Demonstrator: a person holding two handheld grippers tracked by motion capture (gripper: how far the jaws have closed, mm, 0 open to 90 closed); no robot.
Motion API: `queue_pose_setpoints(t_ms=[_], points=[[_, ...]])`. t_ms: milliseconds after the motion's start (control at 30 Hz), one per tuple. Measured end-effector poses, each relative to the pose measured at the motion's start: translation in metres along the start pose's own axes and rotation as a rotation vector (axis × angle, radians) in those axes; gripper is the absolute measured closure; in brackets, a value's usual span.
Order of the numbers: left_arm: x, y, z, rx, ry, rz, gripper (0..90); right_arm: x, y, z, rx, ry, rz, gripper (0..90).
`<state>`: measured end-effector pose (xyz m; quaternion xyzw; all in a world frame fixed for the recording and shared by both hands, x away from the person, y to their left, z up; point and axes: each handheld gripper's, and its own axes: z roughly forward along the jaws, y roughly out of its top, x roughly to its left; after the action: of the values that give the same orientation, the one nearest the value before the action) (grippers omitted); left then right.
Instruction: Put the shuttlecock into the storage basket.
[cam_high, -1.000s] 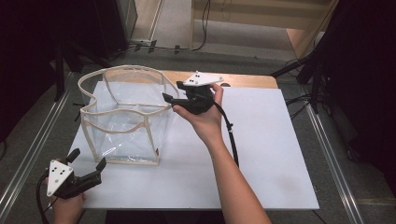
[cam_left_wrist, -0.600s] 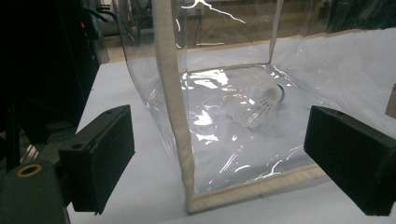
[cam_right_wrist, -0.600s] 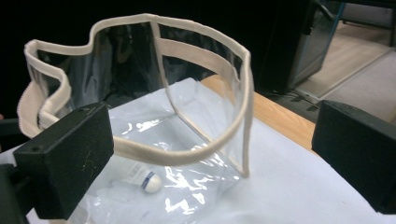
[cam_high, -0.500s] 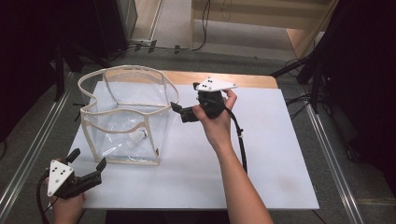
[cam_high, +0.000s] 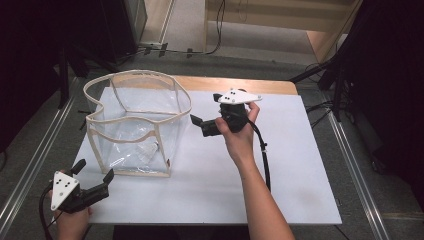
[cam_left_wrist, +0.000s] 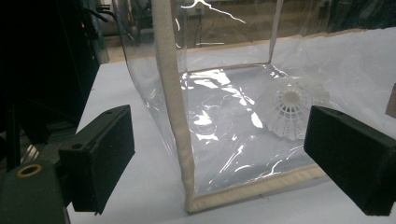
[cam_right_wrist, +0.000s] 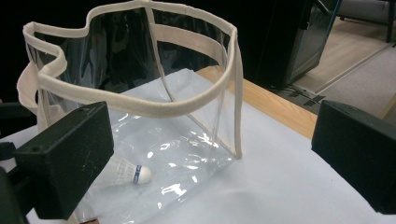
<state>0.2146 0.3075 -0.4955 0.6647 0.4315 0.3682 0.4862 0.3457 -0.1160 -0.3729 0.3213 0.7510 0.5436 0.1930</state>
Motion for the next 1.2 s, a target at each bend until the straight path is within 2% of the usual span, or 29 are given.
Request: queue_pose_setpoints(t_ms=[800, 1200], points=[[0.0, 0.0, 0.0, 0.003, 0.001, 0.005, 9.2, -0.014, -0.037, -0.016, 0.033, -0.036, 0.039, 0.0], [0.0, 0.0, 0.0, 0.003, 0.002, 0.006, 9.2, -0.018, -0.055, -0.024, 0.032, -0.055, 0.051, 0.0]])
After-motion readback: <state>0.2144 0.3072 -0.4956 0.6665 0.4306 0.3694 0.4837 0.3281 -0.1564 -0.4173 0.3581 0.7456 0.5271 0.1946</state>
